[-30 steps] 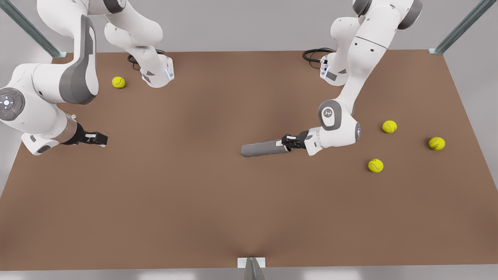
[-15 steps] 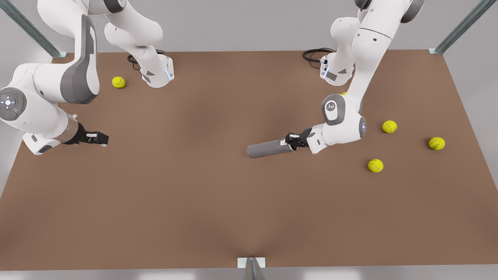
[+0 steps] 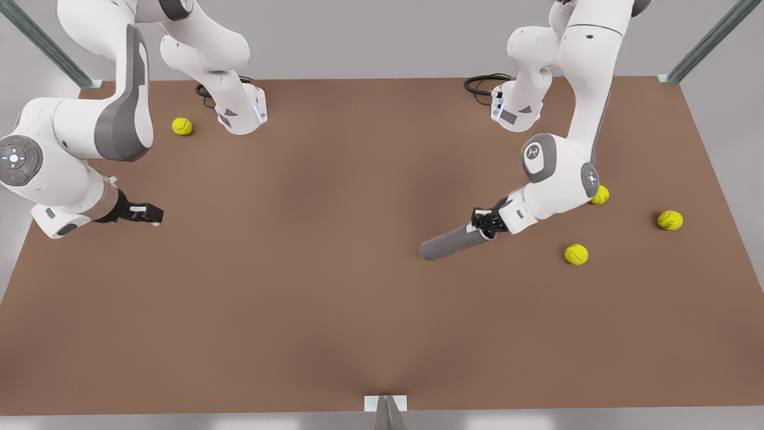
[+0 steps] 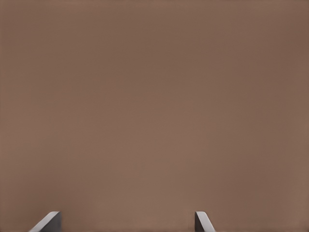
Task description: Put the tennis tube upright
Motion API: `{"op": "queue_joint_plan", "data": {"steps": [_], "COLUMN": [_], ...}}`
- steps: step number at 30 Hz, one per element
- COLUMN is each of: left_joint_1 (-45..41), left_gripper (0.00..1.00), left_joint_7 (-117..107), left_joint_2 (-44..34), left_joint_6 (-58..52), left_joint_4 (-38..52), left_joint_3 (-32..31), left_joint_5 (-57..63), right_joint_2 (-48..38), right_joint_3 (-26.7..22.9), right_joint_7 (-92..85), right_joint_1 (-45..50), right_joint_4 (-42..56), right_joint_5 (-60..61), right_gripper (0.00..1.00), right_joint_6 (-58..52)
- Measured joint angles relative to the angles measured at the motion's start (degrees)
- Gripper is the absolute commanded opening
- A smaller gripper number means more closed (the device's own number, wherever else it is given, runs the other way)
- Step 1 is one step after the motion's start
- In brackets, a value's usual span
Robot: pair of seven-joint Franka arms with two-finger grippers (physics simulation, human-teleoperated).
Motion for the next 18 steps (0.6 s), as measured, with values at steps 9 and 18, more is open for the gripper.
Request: {"op": "queue_joint_plan", "data": {"steps": [9,18], "left_joint_1": [-0.13,1.30], "left_gripper": [0.21,0.21], "left_joint_7": [-3.14,-3.62], "left_joint_2": [-0.77,0.35], "left_joint_6": [-5.52,-5.55], "left_joint_4": [5.26,6.41], "left_joint_3": [5.74,8.81], "left_joint_5": [16.67,28.76], "right_joint_2": [-0.09,-0.09], "right_joint_3": [0.09,0.08], "right_joint_7": [0.12,0.26], "right_joint_1": [0.35,0.35], "right_joint_4": [-0.06,0.03], "right_joint_5": [0.00,0.08], "right_gripper": [1.00,1.00], "right_joint_6": [-0.21,-0.09]}}
